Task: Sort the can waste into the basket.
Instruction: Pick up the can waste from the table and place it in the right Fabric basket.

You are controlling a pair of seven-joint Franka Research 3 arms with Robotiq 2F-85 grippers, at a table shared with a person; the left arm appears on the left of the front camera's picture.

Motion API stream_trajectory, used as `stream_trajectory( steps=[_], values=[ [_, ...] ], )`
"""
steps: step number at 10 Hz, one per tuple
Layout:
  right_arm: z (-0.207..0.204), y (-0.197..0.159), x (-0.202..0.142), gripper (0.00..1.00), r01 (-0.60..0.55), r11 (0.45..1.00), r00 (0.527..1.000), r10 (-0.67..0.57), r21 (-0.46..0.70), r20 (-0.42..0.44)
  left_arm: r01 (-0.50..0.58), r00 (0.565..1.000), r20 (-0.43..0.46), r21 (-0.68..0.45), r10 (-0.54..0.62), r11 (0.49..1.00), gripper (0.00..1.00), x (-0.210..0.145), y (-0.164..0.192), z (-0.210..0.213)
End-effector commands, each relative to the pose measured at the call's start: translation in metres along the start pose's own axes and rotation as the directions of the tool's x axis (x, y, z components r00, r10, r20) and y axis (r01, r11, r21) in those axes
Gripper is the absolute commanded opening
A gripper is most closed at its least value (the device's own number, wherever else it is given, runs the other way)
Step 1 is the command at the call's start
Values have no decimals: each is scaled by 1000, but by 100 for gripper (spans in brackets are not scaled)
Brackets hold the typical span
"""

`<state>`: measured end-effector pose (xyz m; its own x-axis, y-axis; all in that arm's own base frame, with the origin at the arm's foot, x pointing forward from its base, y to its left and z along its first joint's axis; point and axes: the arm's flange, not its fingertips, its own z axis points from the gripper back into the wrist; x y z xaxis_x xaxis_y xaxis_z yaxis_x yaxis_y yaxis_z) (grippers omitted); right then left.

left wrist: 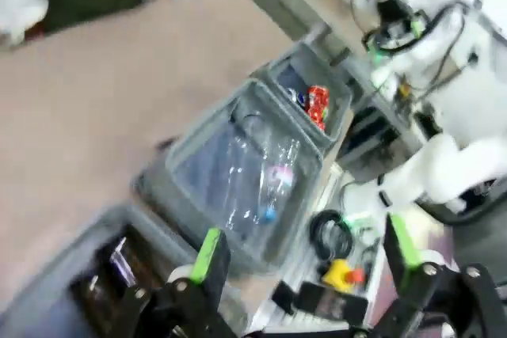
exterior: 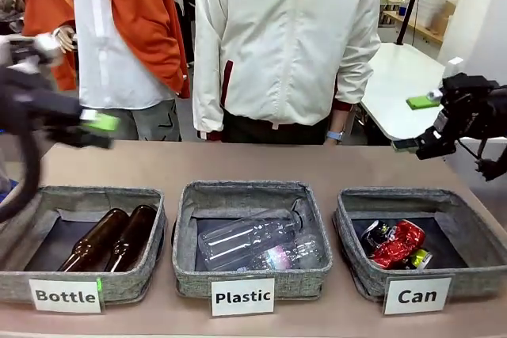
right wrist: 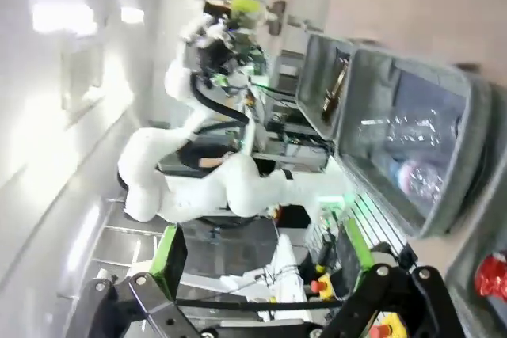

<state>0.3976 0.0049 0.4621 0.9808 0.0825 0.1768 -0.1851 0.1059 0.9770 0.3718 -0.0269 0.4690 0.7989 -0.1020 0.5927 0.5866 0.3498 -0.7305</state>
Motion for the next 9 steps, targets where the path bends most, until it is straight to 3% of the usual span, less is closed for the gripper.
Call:
stream_trajectory(
  steps=[1, 2, 3, 9],
  values=[
    [7, -4, 12, 100, -1, 999, 995, -4, 43, 104, -209, 951, 217, -72, 220, 975, 100, -15, 35, 65],
    [12, -11, 19, 100, 41, 999, 977, -47, 31, 206, -221, 913, 308, -179, 268, 959, 100, -32, 57, 93],
    [3, -5, 6, 100, 10, 999, 999, -11, 31, 41, -122, 988, 96, -28, 124, 992, 100, -21, 28, 47],
    [3, -5, 6, 100, 10, 999, 999, -11, 31, 41, -122, 988, 96, -28, 124, 992, 100, -21, 28, 47]
  ],
)
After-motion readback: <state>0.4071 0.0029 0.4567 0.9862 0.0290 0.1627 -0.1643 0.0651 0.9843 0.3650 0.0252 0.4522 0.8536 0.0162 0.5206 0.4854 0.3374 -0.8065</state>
